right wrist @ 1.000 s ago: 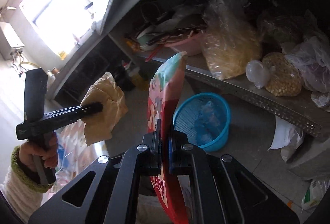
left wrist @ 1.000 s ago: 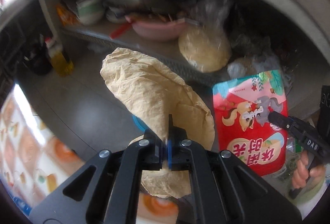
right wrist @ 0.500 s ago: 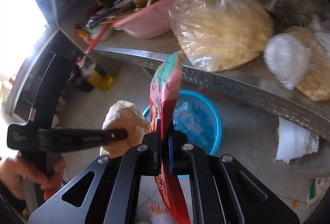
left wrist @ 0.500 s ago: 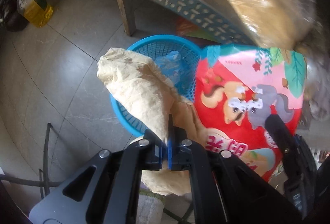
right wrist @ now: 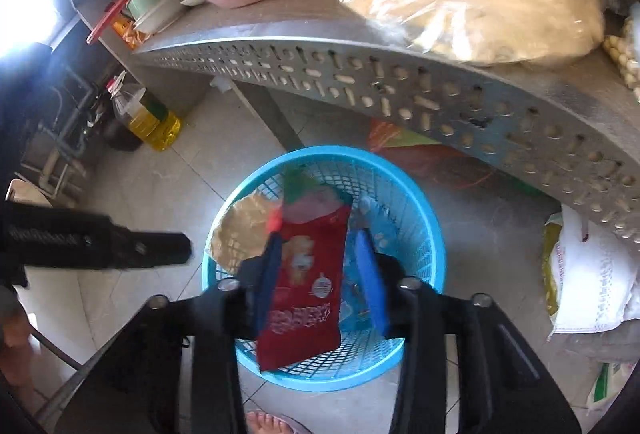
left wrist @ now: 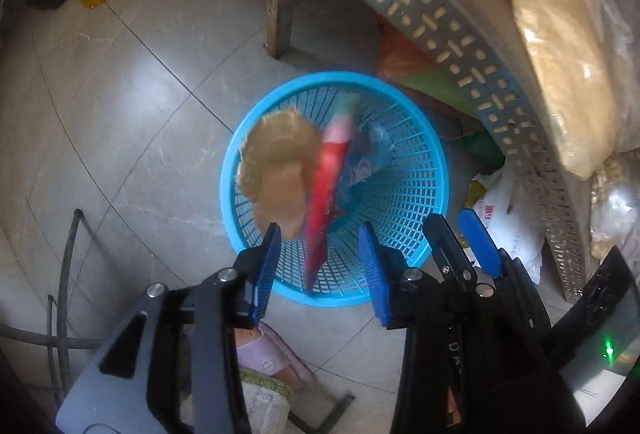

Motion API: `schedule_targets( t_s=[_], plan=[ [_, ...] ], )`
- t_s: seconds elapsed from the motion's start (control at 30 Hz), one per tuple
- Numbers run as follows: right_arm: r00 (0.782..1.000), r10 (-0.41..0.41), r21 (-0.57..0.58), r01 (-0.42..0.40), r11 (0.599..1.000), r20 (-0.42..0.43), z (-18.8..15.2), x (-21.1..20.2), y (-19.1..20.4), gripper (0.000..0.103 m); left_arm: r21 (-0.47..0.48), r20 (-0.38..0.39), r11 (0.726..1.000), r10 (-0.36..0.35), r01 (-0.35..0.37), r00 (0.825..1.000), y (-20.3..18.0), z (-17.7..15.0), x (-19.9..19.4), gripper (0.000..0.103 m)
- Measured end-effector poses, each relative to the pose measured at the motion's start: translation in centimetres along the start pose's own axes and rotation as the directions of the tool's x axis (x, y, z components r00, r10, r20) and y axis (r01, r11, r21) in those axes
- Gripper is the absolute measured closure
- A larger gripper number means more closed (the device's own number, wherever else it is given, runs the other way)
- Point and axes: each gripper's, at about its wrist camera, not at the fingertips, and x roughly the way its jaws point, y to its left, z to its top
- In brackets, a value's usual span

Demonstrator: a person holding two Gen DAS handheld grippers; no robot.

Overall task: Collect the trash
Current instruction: 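Open both tools over the blue basket to drop paper and snack bag, then move both open tools back to the items on the table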

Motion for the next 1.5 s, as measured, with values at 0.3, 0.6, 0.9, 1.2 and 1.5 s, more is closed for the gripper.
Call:
schedule_targets(
  t_s=[0.3,0.6,0.9,1.2,1.5],
  plan=[
    [0.999,-0.030,-0.002,0.030,1.000,0.018,-2.1,-4.1,-1.2,0.063,0.035,0.099,0.999,-0.029,0.026,0.995,-1.1,-2.0,-7.1,0.051],
    [0.999,0.035,-0.038,-0.035,0.999,0.011,-3.2,-7.3,0.1,0.063,0.111,0.263,0.992,-0.087,0.060,0.961,-0.7,-9.9,-19.1,0.037],
    [0.996,0.087,-0.125,-0.089,0.988,-0.014,-4.0,-9.8,2.6,0.062,0.084,0.447,0.994,-0.100,0.070,0.889,4.2,-23.4,-29.1,0.026],
    [0.992,0.116,-0.200,-0.122,0.972,-0.042,-3.9,-11.5,4.8,0.051,-0.125,0.612,0.992,0.050,0.034,0.789,12.6,-37.6,-33.4,0.021],
    [0.989,0.039,-0.214,-0.069,0.974,-0.141,-2.1,-6.5,7.4,0.044,-0.289,0.692,0.956,0.171,0.052,0.701,18.3,-47.2,-33.8,0.020]
  ],
)
